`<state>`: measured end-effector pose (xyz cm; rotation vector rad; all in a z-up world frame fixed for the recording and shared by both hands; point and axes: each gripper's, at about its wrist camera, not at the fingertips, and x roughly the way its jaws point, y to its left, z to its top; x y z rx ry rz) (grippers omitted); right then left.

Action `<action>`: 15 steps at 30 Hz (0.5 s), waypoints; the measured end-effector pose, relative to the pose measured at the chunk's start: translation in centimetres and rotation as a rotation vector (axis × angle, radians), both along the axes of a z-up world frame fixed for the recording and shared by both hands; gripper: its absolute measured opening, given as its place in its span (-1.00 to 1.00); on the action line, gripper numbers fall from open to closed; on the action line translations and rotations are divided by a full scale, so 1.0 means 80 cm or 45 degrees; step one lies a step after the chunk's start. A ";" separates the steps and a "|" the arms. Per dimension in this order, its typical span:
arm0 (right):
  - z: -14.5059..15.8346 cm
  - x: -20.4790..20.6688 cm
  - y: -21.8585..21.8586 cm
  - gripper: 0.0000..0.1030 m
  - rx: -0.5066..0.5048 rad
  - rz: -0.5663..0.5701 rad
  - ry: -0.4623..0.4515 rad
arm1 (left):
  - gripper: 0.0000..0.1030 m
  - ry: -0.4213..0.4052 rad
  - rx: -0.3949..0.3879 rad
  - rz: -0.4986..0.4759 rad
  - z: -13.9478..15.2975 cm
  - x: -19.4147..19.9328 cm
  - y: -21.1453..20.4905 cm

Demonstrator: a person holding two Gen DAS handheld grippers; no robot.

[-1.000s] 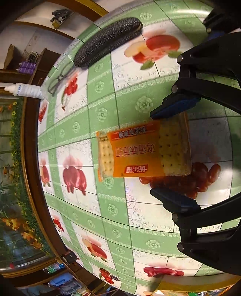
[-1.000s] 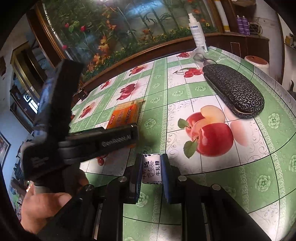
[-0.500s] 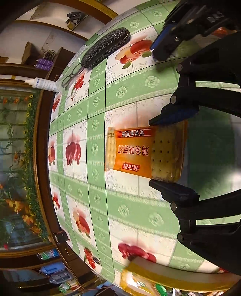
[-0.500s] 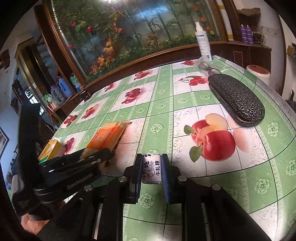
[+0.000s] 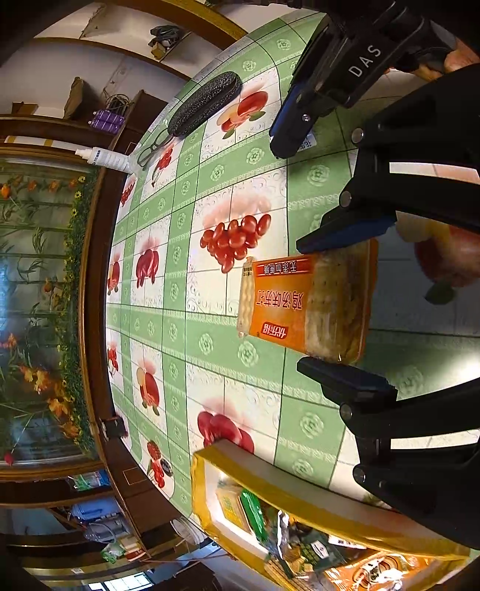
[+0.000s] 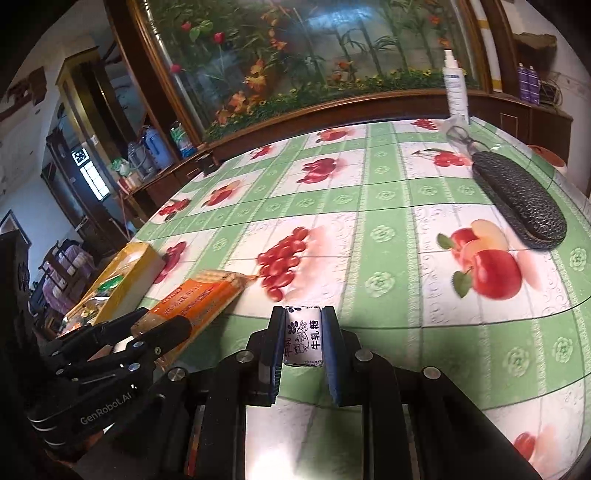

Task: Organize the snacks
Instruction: 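Carry the cracker pack with the left gripper while the right carries the candy toward the box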

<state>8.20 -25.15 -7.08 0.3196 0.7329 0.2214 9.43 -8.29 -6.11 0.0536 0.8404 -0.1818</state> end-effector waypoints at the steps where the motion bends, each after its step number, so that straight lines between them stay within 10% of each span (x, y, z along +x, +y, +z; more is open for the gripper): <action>1: 0.001 -0.004 0.006 -0.61 0.008 0.007 -0.004 | 0.09 -0.011 0.006 0.003 0.001 -0.004 0.004; 15: 0.015 -0.024 0.070 -0.61 0.026 0.100 -0.047 | -0.21 -0.082 -0.014 0.067 0.022 -0.032 0.052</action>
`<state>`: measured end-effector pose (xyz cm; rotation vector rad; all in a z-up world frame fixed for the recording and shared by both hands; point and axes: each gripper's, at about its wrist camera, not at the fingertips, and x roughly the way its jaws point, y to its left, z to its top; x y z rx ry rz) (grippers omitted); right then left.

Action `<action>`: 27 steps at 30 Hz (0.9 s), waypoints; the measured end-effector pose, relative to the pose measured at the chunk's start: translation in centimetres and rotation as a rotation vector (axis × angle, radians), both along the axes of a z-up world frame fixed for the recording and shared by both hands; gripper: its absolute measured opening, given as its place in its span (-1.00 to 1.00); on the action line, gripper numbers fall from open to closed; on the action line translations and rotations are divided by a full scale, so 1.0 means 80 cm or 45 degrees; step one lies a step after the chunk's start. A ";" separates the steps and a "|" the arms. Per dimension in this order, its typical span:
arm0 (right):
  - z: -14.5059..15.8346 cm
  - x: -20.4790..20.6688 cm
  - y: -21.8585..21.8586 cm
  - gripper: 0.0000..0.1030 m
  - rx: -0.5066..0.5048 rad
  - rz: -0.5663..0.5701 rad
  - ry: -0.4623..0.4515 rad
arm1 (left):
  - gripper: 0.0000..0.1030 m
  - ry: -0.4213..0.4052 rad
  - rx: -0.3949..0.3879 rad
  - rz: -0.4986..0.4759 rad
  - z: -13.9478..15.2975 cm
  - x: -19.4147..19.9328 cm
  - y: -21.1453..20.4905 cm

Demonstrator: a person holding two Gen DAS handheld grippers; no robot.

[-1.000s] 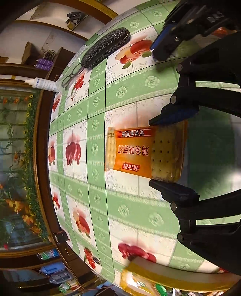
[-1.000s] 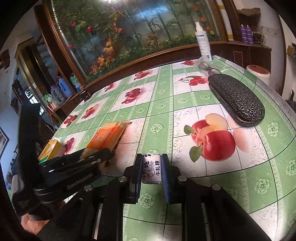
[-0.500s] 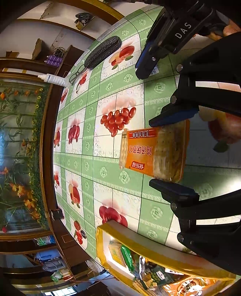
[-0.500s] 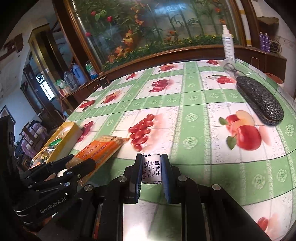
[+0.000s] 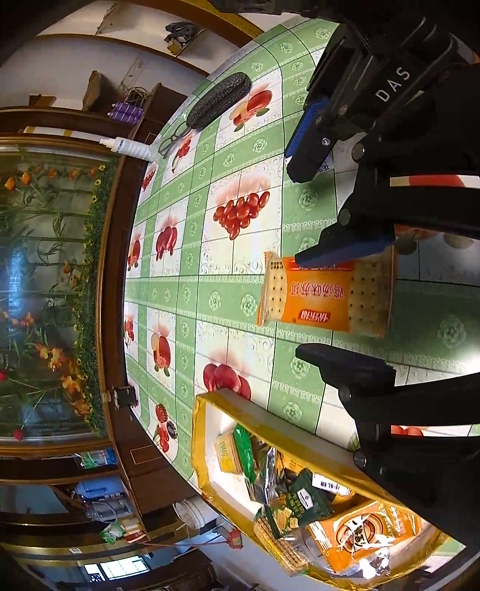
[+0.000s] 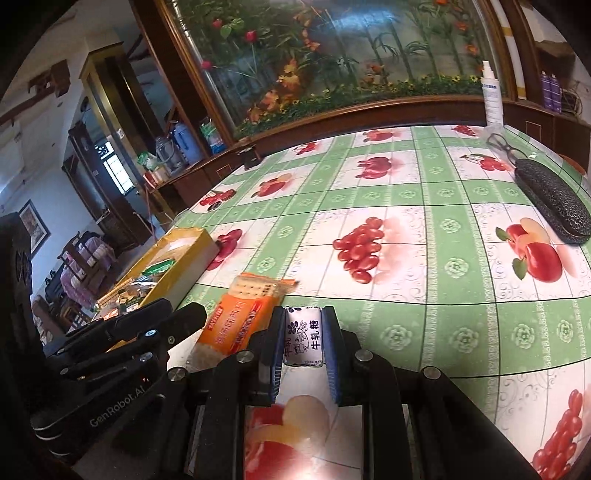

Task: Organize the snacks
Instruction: 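Carry the cracker pack with the left gripper while the right carries the candy toward the box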

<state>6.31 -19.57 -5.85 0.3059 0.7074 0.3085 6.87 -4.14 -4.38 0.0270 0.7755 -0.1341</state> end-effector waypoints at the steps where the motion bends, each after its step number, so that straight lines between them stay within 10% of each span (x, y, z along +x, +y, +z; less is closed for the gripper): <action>1: 0.001 -0.001 0.003 -0.61 -0.002 0.006 -0.002 | -0.21 -0.004 0.003 0.004 0.000 -0.001 0.003; 10: -0.004 0.000 0.014 -0.61 -0.029 0.014 0.011 | -0.18 0.074 -0.037 0.007 -0.019 0.009 0.012; 19: -0.009 0.001 -0.003 -0.61 -0.024 -0.035 0.025 | 0.55 0.114 0.011 -0.023 -0.034 0.030 -0.016; 27: -0.011 -0.001 -0.013 -0.61 -0.014 -0.058 0.031 | 0.53 0.214 0.038 -0.030 -0.064 0.042 -0.019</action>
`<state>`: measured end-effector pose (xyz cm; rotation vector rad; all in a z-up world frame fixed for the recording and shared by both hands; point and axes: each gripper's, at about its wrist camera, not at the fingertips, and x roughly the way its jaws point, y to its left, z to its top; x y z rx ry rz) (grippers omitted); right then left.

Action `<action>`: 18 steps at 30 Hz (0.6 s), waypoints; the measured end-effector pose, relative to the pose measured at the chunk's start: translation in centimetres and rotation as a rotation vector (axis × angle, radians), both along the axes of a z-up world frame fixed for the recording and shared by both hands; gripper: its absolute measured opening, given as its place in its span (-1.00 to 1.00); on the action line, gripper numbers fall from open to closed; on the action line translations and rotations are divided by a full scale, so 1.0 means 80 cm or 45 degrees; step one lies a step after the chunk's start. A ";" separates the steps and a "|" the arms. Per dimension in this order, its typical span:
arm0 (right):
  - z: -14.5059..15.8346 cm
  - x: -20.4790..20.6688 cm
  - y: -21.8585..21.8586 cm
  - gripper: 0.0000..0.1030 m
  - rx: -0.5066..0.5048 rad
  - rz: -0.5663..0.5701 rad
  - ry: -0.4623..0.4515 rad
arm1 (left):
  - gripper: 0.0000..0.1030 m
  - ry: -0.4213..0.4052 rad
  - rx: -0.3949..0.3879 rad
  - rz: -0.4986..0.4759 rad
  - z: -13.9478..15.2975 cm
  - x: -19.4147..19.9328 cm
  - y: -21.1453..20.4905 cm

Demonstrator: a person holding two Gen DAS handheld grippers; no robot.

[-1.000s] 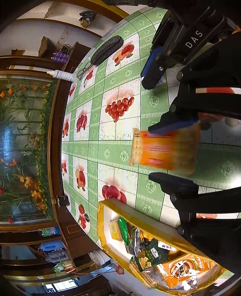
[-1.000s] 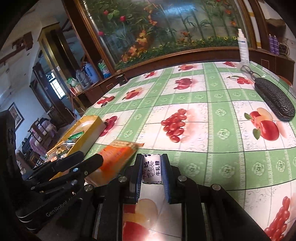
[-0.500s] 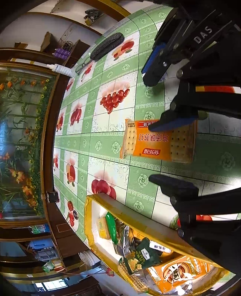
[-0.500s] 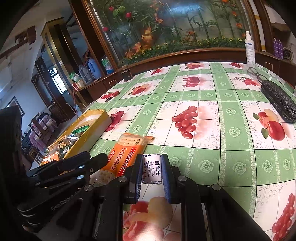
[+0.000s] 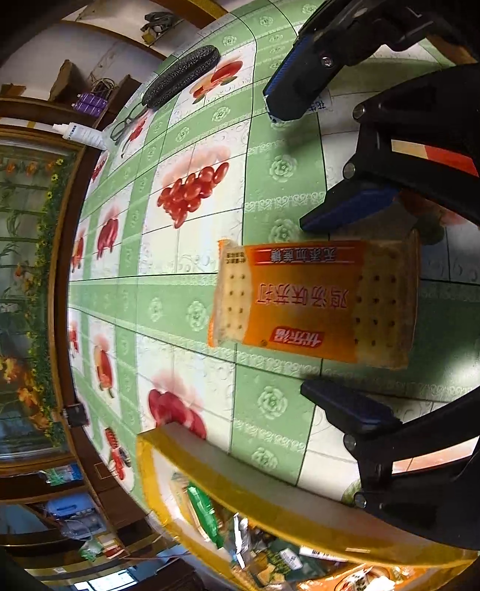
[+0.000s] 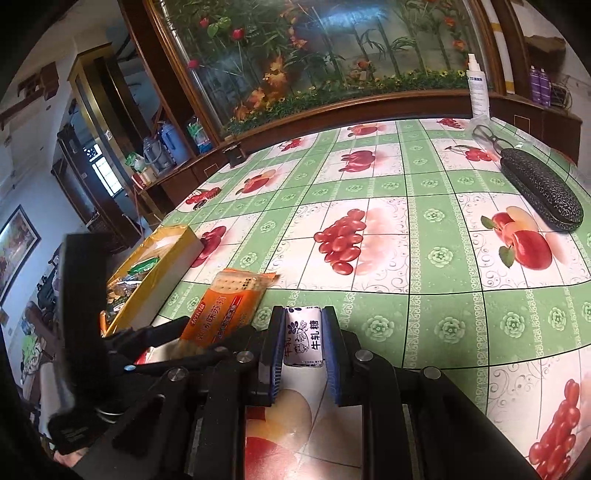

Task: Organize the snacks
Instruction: 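Carry the cracker pack with the left gripper while the right carries the candy toward the box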

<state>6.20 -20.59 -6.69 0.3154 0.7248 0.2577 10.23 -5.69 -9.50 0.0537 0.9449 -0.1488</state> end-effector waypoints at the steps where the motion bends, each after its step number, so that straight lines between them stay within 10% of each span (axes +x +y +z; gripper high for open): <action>1: 0.000 0.000 0.001 -0.61 -0.001 0.000 -0.002 | 0.35 -0.017 -0.007 0.002 0.002 -0.002 0.002; 2: 0.001 0.000 0.001 -0.61 -0.001 0.001 -0.002 | 0.02 -0.021 -0.016 -0.004 0.002 -0.003 0.003; 18: 0.013 0.000 0.021 -0.61 -0.005 0.042 -0.028 | 0.01 -0.236 -0.020 0.068 0.062 -0.039 0.045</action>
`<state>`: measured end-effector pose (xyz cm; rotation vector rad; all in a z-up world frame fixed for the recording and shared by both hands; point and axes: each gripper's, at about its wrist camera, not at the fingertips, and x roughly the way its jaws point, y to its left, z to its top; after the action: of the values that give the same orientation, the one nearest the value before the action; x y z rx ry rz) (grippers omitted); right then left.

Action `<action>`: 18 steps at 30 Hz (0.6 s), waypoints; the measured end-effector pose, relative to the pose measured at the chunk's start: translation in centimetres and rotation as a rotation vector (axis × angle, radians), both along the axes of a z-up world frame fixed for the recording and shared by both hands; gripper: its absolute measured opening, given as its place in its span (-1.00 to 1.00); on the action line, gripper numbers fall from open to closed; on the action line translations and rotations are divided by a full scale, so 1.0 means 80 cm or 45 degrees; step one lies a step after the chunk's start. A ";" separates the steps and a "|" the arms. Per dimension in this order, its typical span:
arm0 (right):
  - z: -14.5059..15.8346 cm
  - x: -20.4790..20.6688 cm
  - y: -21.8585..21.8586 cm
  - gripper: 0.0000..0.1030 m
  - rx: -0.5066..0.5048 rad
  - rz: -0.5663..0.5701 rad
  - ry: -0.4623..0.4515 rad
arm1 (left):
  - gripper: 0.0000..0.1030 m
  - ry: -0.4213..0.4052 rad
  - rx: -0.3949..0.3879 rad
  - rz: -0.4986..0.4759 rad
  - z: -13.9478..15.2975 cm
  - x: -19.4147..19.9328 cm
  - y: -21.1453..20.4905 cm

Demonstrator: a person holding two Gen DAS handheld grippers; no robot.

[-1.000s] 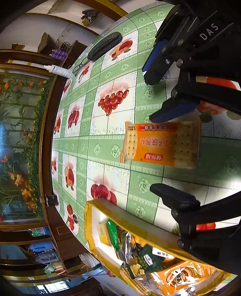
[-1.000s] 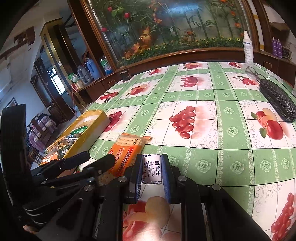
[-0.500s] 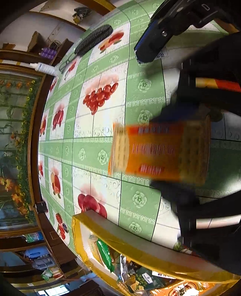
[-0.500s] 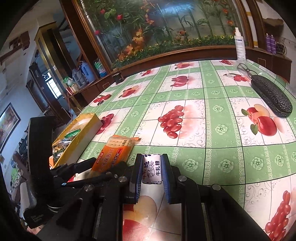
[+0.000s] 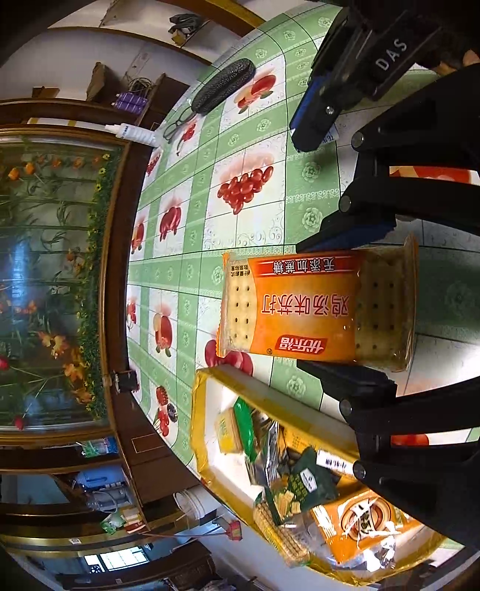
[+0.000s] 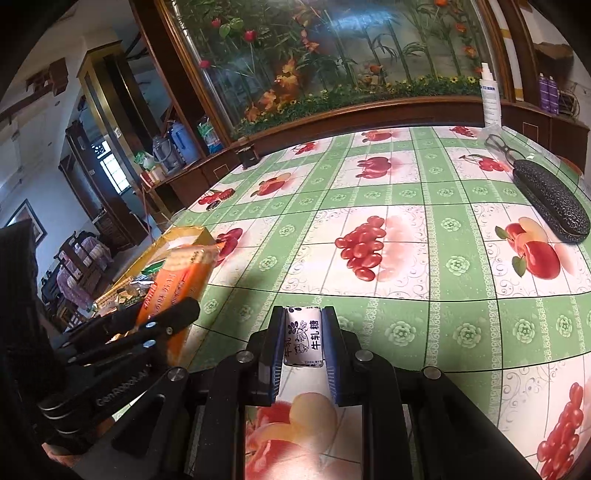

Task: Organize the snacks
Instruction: 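Carry the cracker pack with the left gripper while the right carries the candy toward the box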

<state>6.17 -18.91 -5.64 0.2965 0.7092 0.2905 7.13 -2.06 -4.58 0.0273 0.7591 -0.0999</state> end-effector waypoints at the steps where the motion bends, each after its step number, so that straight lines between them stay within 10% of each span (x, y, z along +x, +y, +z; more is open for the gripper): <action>1: 0.001 0.000 0.003 -0.61 -0.002 0.007 -0.002 | 0.01 -0.005 -0.001 0.003 0.002 -0.001 0.002; 18: 0.016 0.006 0.056 -0.61 -0.032 0.132 -0.028 | 0.02 -0.038 -0.042 0.065 0.018 -0.017 0.048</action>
<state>6.68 -14.42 -4.39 0.2329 0.7074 0.3822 5.77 1.80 -3.16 -0.0216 0.7281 -0.0629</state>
